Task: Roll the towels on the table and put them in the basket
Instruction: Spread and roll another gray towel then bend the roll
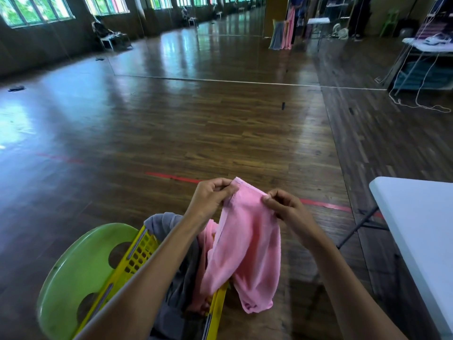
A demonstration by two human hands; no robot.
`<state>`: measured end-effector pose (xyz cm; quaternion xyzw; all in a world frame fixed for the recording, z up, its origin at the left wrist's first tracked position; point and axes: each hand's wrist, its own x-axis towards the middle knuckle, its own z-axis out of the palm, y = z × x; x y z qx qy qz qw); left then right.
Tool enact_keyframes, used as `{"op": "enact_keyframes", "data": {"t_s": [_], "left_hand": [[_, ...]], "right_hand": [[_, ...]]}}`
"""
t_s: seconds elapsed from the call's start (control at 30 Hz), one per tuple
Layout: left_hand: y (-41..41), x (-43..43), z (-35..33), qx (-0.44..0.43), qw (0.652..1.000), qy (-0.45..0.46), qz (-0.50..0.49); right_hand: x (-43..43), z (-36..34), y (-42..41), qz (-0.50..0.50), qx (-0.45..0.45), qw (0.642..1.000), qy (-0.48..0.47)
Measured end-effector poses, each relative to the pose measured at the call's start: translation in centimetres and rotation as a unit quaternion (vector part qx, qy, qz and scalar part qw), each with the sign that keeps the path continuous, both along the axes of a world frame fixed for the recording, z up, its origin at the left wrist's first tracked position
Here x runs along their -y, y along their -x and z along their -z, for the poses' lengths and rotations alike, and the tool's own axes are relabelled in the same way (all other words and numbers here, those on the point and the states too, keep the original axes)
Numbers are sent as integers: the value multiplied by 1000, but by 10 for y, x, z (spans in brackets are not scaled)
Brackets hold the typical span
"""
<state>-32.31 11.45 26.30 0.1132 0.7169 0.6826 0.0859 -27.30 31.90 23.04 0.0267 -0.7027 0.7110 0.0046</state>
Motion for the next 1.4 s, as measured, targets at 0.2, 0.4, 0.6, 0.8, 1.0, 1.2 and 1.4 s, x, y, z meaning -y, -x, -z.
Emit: {"op": "enact_keyframes", "data": {"t_s": [0.2,0.4,0.6,0.8,1.0,1.2,1.4], "left_hand": [[10,-13,-32,-98,986,113,80],[17,-18,-38,-125,974,163,100],[18,-19,-25,-101,977,165,86],[8,-6,-7,-66,982,156,84],[7,-1,0,-74,982,153,82],[7,-22,-11,-92,981,142,92],[5,-23,-15,-91,979,153,103]], "right_hand": [[11,-30,9,-16,-20,999,44],[15,-39,18,37,-66,995,62],[12,-36,26,100,-77,990,57],[-34,-45,29,247,-47,966,55],[-48,-48,28,282,-40,959,12],[3,-44,15,88,1,996,-9],[12,-31,6,6,18,998,-52]]}}
